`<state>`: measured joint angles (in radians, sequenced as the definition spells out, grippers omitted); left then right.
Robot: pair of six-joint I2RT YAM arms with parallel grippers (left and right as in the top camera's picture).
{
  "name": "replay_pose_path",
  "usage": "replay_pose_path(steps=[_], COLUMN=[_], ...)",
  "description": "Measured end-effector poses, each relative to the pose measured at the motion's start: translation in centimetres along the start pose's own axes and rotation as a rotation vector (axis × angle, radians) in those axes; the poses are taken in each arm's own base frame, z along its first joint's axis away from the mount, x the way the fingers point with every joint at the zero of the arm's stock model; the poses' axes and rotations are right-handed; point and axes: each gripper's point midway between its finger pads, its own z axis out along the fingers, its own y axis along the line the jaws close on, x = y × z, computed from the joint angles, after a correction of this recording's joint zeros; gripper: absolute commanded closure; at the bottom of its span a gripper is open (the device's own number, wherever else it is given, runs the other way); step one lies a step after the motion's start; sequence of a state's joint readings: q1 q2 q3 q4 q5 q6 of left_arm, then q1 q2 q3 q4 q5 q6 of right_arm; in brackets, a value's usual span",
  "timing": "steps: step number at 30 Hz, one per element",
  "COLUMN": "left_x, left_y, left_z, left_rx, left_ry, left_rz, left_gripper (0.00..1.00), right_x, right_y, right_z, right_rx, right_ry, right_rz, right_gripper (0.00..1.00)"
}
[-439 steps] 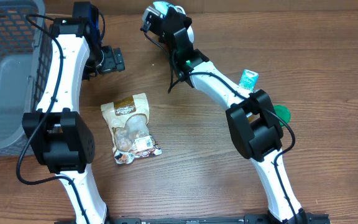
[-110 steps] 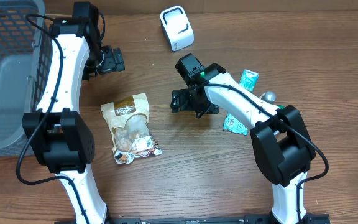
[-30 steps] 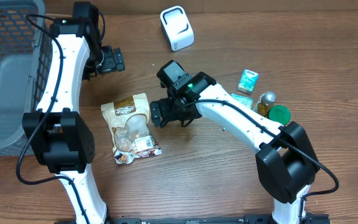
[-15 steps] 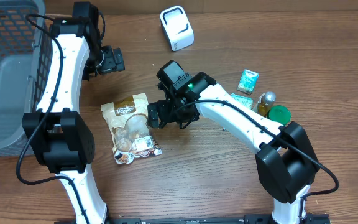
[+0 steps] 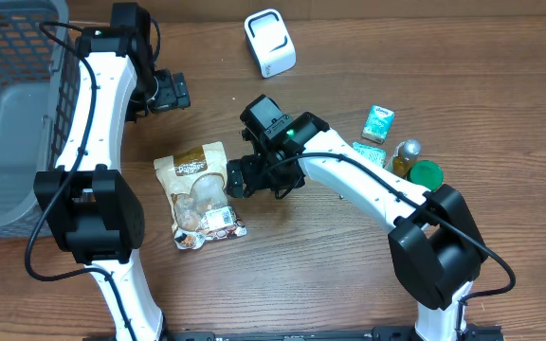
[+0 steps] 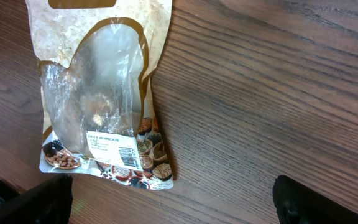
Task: Scan the item barcode
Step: 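Move the right gripper left over the Pantree snack bag, then lower the right gripper onto the Pantree bag and close it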
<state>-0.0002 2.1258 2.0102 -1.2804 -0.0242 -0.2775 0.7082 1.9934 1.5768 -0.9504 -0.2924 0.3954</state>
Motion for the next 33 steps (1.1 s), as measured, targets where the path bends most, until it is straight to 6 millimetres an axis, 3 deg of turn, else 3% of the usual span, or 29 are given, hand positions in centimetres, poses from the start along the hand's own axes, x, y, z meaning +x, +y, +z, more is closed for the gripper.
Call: replay_pose_path(steps=[5, 7, 10, 14, 16, 21, 24, 33], left_x=[0.0, 0.0, 0.0, 0.0, 0.0, 0.0, 0.0, 0.0], left_y=[0.0, 0.0, 0.0, 0.0, 0.0, 0.0, 0.0, 0.0], left_z=[0.0, 0.0, 0.0, 0.0, 0.0, 0.0, 0.0, 0.0], left_rx=[0.000, 0.000, 0.000, 0.000, 0.000, 0.000, 0.000, 0.000], left_ry=[0.000, 0.000, 0.000, 0.000, 0.000, 0.000, 0.000, 0.000], left_rz=[0.000, 0.000, 0.000, 0.000, 0.000, 0.000, 0.000, 0.000], left_gripper=[0.00, 0.00, 0.00, 0.01, 0.00, 0.00, 0.00, 0.00], right_x=[0.2, 0.1, 0.1, 0.4, 0.5, 0.6, 0.8, -1.0], right_y=[0.8, 1.4, 3.0, 5.2, 5.9, 7.1, 7.6, 8.8], right_z=[0.3, 0.5, 0.8, 1.4, 1.6, 2.1, 2.6, 5.5], right_rx=[-0.006, -0.016, -0.038, -0.057, -0.048, -0.021, -0.011, -0.017], right_ry=[-0.002, -0.013, -0.036, -0.062, -0.079, -0.119, -0.129, -0.205], right_rz=[-0.020, -0.038, -0.078, -0.139, -0.162, -0.207, -0.232, -0.266], right_gripper=[0.01, 0.06, 0.20, 0.30, 0.33, 0.60, 0.68, 0.74])
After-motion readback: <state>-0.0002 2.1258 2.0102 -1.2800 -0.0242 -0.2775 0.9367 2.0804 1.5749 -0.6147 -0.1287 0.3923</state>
